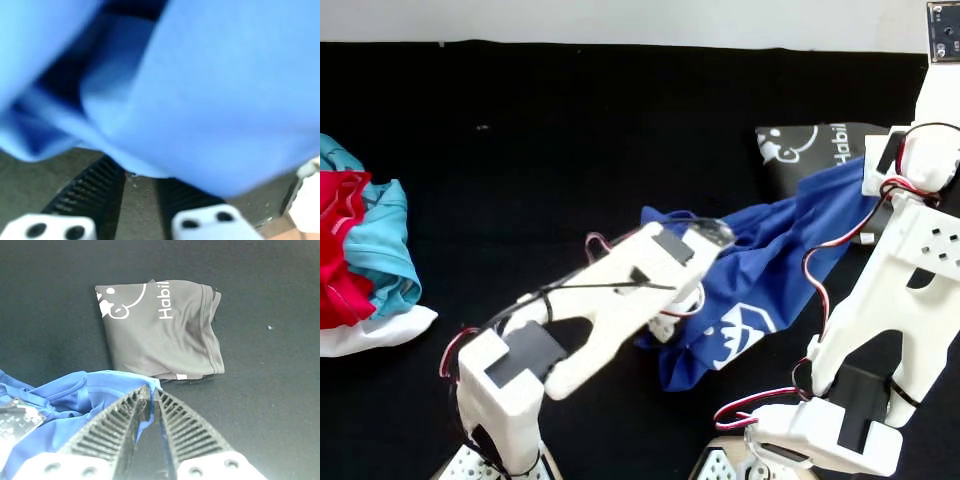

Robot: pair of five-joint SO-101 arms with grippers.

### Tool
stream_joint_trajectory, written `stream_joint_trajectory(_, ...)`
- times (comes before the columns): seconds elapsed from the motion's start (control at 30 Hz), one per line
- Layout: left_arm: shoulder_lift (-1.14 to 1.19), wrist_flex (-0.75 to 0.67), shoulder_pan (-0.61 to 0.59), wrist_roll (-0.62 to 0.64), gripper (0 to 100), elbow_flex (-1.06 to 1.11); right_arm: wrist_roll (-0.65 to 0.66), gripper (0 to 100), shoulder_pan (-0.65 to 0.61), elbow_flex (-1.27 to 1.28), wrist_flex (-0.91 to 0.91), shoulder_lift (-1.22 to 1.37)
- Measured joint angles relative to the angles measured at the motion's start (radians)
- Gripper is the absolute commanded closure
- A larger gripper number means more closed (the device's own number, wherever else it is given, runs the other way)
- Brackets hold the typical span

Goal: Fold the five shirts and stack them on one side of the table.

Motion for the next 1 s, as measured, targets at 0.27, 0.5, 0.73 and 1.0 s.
stream_joint_trajectory(0.27, -0.117, 0.123, -0.121, -0.002, 99, -0.046, -0.002, 99.2, 0.000, 0.000, 0.000, 0.000)
stream_joint_trajectory(0.5, -0.279, 0.305, -0.338, -0.061, 99, -0.183, -0.201, 99.2, -0.069, 0.003, 0.000, 0.000)
stream_joint_trajectory(0.73, -0.399, 0.514, -0.624, -0.153, 99, -0.443, -0.209, 99.2, -0.272, -0.046, -0.021, 0.058)
stream_joint_trajectory(1.0, -0.428, 0.565, -0.838, -0.167, 99, -0.736, -0.120, 99.2, -0.275, -0.362, -0.043, 0.072)
